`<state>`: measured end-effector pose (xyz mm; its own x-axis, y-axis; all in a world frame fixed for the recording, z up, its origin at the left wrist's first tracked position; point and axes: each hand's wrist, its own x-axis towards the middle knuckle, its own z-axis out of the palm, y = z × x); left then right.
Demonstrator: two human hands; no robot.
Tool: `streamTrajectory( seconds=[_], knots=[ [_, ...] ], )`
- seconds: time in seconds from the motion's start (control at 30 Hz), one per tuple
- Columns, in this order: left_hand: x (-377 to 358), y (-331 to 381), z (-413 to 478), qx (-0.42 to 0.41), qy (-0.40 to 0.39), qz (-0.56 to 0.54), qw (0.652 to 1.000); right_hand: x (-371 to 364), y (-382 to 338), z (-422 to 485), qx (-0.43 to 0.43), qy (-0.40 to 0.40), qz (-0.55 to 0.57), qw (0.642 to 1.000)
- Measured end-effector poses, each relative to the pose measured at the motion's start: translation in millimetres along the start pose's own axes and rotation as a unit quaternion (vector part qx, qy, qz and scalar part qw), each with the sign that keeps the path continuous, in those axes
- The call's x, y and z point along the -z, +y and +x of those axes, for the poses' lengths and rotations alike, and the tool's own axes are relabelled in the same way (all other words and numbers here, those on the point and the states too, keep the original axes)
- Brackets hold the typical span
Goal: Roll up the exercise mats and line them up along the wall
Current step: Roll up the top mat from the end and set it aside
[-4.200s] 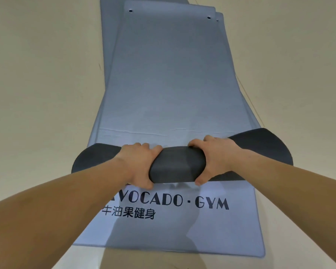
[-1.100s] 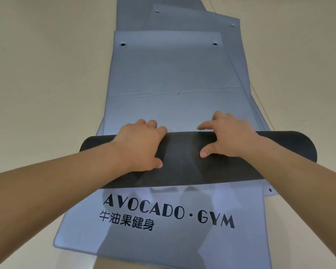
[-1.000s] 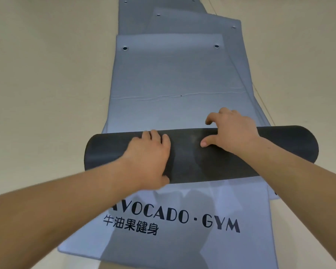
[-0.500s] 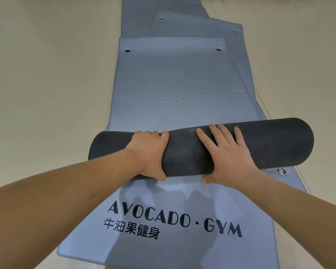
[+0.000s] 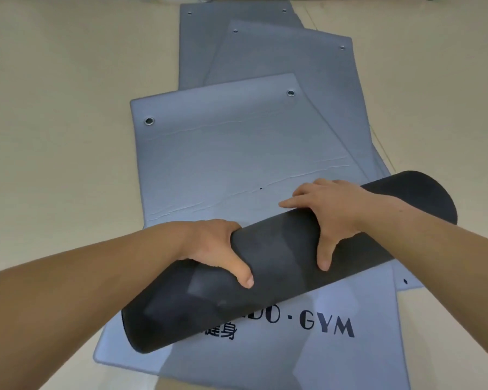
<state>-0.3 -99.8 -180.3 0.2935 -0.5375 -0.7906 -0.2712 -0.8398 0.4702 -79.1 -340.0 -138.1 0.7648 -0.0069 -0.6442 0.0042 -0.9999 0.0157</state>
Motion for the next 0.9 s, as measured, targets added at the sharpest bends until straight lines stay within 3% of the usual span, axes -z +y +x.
streamTrajectory(
  seconds=[0.13, 0.2, 0.27, 0.37, 0.47, 0.53, 0.67, 0.77, 0.9],
  knots=[
    [23, -14, -7, 0.002, 0.173, 0.063, 0.983, 5, 7, 0, -0.079, 0.149, 0.053, 0.984],
    [32, -11, -21, -0.003, 0.291, 0.171, 0.941, 5, 10, 7, -0.111, 0.183, 0.086, 0.973],
    [27, 1, -33, -0.026, 0.357, 0.28, 0.891, 3, 4, 17, -0.136, 0.223, 0.097, 0.96],
    [-13, 24, -32, -0.041, 0.309, 0.393, 0.865, -5, -14, 35, -0.141, 0.289, 0.035, 0.946],
    [-49, 25, -16, 0.047, 0.241, 0.46, 0.853, -6, -28, 44, -0.128, 0.32, 0.008, 0.939],
    [-47, 12, -5, 0.056, 0.252, 0.458, 0.85, 0, -33, 42, -0.095, 0.338, 0.002, 0.936],
    [-5, -13, 7, 0.005, 0.31, 0.367, 0.877, 5, -44, 32, -0.014, 0.265, 0.066, 0.962],
    [18, -26, 4, -0.04, 0.328, 0.329, 0.884, 8, -46, 37, -0.018, 0.197, 0.063, 0.978],
    [3, -37, -2, -0.051, 0.394, 0.365, 0.842, -1, -51, 57, -0.059, 0.175, -0.019, 0.983]
  ],
)
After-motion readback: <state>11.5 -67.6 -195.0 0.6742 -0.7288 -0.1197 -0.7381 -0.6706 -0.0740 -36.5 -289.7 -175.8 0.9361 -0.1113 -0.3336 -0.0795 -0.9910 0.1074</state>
